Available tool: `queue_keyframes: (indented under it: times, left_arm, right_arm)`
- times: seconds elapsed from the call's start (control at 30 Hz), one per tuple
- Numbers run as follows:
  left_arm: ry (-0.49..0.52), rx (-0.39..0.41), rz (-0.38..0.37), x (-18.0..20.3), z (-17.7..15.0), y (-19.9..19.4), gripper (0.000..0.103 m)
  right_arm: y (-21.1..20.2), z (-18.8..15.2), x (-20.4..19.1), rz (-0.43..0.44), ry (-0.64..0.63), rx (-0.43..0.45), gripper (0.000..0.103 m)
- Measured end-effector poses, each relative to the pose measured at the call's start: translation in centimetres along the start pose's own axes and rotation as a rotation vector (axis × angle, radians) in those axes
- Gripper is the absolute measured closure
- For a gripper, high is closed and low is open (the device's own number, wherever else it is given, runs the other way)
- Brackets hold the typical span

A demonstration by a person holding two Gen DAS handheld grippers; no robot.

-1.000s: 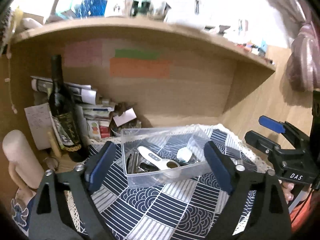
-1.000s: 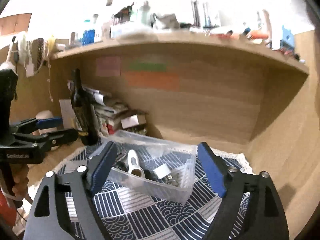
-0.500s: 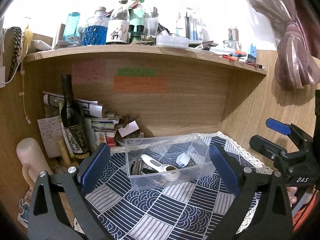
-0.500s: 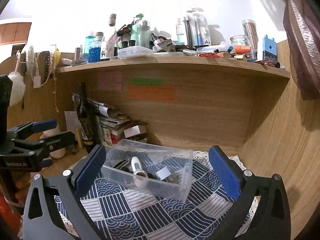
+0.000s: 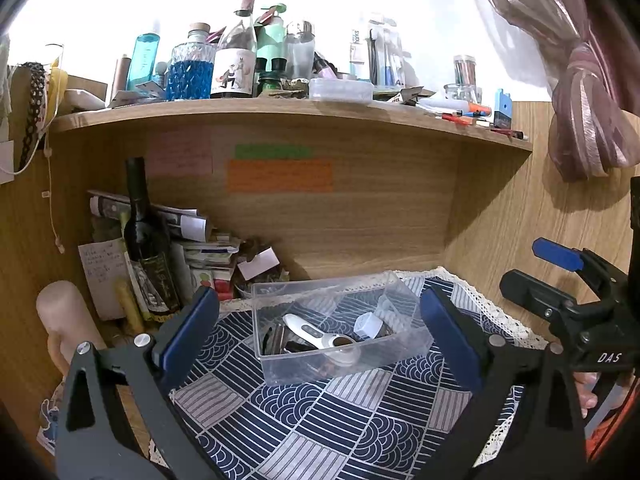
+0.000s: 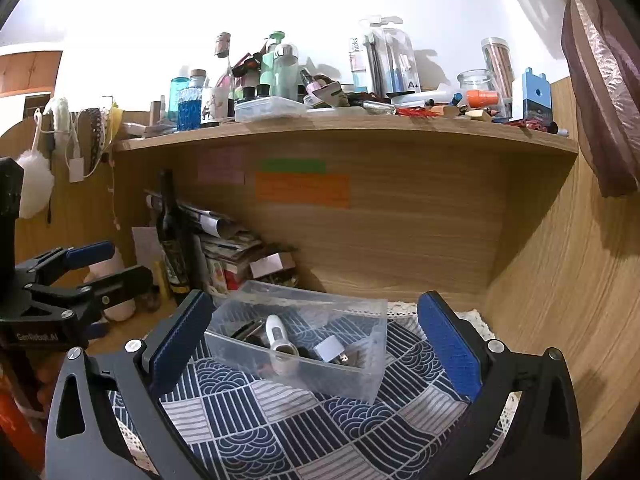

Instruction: Organize rigid objects

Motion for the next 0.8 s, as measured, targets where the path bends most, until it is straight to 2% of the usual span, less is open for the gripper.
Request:
queue_keyframes:
  times: [0.8]
  left_arm:
    - [0.016,0.005,-0.004,0.62,0.28,0.19,0.0]
  right_arm:
    - [-0.27,0.17,0.25,-0.006,0.013,0.0,0.0]
Point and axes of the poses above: each gripper's, at about its wrist camera, not at the fingertips, and y roughly the way its jaws point, x to its right, z to its top, the point moved 2 cm from there along y, roughly the way its jaws point, and after that the axes turned 15 degrees about -y, right-handed, at the moved point
